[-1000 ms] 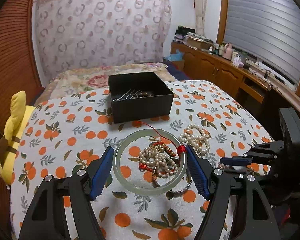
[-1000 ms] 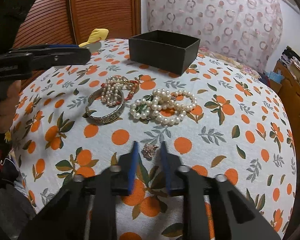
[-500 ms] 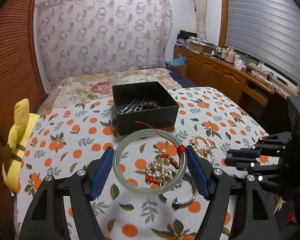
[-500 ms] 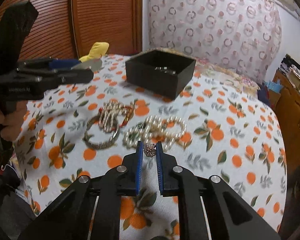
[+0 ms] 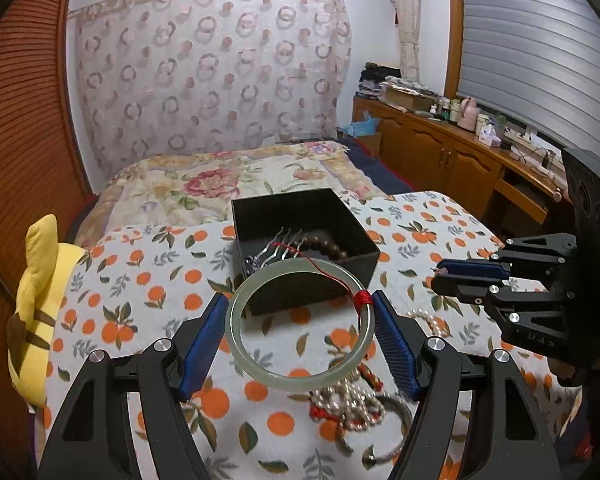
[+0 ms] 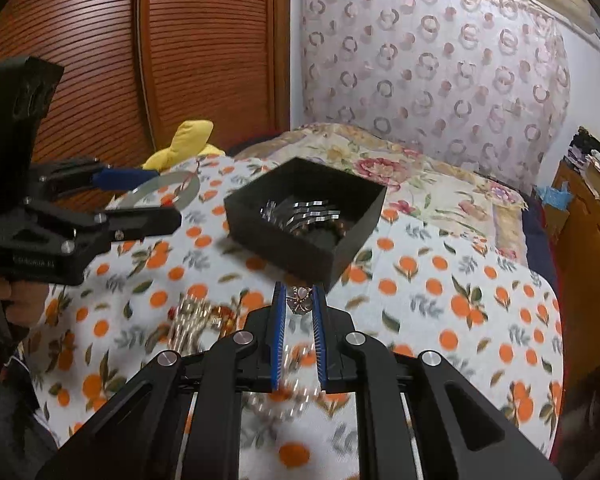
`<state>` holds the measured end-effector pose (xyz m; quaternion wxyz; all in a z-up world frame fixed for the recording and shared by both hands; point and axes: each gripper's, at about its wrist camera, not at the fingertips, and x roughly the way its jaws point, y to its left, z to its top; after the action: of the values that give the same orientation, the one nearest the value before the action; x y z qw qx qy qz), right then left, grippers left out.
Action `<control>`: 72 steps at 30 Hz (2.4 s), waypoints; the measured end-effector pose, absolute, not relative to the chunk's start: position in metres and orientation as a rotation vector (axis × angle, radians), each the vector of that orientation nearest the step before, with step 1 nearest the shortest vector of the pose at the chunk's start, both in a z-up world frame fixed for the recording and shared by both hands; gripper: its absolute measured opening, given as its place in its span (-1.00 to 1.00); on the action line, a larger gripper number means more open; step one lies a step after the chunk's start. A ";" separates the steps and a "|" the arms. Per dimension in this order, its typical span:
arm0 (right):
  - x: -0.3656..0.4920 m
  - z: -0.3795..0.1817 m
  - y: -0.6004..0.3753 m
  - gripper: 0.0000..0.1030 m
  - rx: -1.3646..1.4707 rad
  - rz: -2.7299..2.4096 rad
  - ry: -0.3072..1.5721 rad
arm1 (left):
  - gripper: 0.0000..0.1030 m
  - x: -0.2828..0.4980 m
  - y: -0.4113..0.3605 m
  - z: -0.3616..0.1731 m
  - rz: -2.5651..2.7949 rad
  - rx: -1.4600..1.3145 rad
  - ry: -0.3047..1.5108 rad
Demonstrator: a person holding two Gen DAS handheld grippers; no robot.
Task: Organize jewelry
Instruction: 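Carry the jade bangle and ring into the black box and release both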
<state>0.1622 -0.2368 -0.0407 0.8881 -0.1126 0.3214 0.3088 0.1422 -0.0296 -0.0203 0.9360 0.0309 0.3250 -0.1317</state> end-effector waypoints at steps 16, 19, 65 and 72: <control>0.236 -0.040 -0.212 -0.70 -0.175 0.698 0.717 | 0.34 0.206 -0.024 -0.012 -0.262 0.050 0.715; 0.244 -0.042 -0.208 -0.70 -0.169 0.707 0.729 | 0.34 0.217 -0.025 -0.011 -0.264 0.054 0.723; 0.218 -0.026 -0.256 -0.29 -0.106 0.566 0.682 | 0.58 0.218 -0.034 -0.021 -0.260 0.040 0.711; 0.194 -0.037 -0.265 -0.29 -0.105 0.545 0.691 | 0.70 0.185 -0.022 -0.035 -0.238 0.030 0.718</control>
<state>0.1937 -0.2647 -0.0369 0.9033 -0.0510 0.3344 0.2637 0.1853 -0.0218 -0.0352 0.9293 0.0145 0.3503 -0.1161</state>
